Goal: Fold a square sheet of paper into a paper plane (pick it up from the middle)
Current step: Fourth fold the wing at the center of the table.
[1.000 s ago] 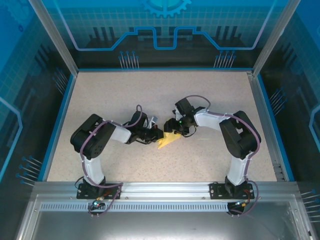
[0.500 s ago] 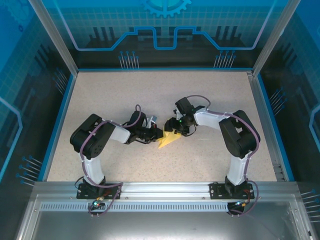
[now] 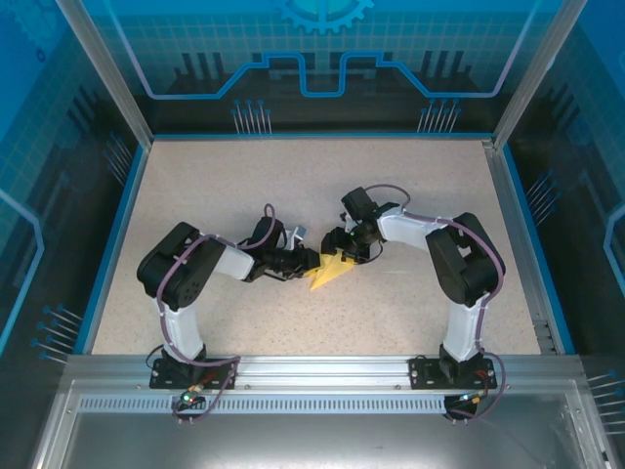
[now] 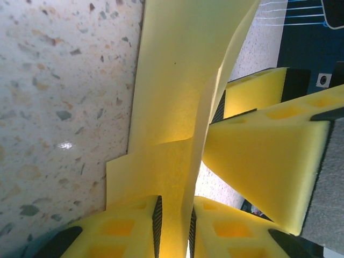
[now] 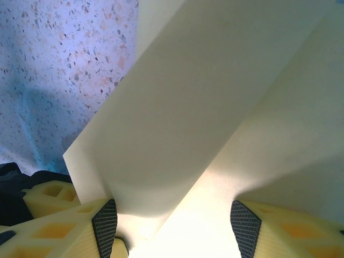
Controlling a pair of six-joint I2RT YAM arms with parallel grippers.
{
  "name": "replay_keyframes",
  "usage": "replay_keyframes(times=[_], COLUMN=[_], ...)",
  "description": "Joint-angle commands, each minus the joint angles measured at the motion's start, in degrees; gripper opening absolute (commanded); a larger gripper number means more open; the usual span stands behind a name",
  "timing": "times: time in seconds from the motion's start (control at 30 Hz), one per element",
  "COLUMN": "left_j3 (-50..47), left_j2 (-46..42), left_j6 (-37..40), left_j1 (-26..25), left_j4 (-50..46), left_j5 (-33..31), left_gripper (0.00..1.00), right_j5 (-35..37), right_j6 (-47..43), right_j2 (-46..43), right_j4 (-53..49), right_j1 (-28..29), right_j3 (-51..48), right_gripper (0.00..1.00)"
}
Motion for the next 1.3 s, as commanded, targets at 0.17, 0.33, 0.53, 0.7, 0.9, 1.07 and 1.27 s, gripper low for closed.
replay_keyframes(times=[0.17, 0.33, 0.53, 0.7, 0.9, 1.07, 1.27], left_j3=[-1.13, -1.08, -1.91, -3.54, -6.35, -7.92, -6.85], left_j2=[0.47, 1.07, -1.76, -5.79, -10.45, -15.46, -13.94], left_j6=[2.12, 1.49, 1.69, 3.59, 3.42, 5.05, 3.17], left_j1=[0.29, 0.29, 0.38, 0.55, 1.17, 1.17, -2.83], left_j4=[4.82, 5.23, 4.02, -0.44, -1.88, -6.46, -2.04], left_j5=[2.84, 3.69, 3.52, 2.26, -0.05, -5.89, -5.30], left_gripper=[0.12, 0.08, 0.21, 0.33, 0.36, 0.32, 0.31], right_j5=[0.77, 3.11, 4.89, 5.69, 8.14, 10.54, 11.24], right_j6=[1.49, 1.42, 1.63, 1.63, 2.07, 3.45, 4.56], right_j2=[3.14, 3.79, 4.05, 4.74, 5.55, 5.61, 5.92], right_j4=[-3.08, -4.61, -5.85, -6.80, -8.91, -10.13, -10.43], right_j1=[-0.69, -0.69, -0.58, -0.33, 0.03, 0.88, 1.34], right_j3=[-0.62, -0.53, -0.36, 0.08, 1.20, 1.83, 2.10], right_gripper=[0.63, 0.63, 0.63, 0.63, 0.62, 0.61, 0.61])
